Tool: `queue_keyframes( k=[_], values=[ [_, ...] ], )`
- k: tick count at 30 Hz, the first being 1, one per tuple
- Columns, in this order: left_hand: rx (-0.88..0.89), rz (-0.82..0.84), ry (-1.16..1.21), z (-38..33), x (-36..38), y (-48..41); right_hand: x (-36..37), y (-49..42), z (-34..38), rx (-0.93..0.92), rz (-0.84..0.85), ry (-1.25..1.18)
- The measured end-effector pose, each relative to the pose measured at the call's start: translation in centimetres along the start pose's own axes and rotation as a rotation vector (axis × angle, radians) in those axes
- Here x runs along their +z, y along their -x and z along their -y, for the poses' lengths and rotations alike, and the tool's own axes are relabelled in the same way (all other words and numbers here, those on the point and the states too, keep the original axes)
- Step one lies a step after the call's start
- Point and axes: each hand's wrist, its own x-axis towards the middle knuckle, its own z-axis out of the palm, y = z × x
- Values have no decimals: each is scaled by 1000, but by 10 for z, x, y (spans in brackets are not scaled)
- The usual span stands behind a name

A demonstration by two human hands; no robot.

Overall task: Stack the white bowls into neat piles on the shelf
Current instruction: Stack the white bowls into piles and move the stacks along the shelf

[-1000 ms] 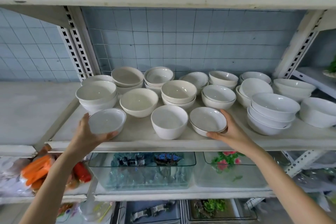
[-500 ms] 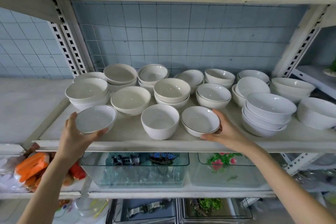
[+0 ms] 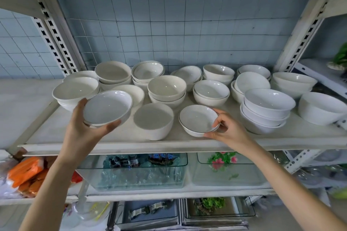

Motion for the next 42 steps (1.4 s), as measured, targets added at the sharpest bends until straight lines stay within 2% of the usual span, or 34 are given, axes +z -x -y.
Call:
queue_keyframes(
  k=[6, 11, 16, 19, 23, 31, 42],
  values=[
    [105, 91, 189, -44, 37, 3, -15, 10, -6, 23, -6, -39],
    [109, 182, 269, -68, 79, 6, -23, 18, 8, 52, 15, 5],
    [81, 270, 279, -82, 127, 11, -17, 20, 30, -30, 46, -238],
    [78, 324, 347, -88, 150, 15, -15, 16, 34, -68, 52, -265],
    [47, 367, 404, -86, 175, 17, -17, 15, 29, -16, 3, -322],
    [5, 470, 448, -70, 186, 20, -21, 17, 14, 66, 1, -336],
    [-16, 505, 409, -51, 190, 19, -19, 14, 6, 113, 47, -283]
  ],
)
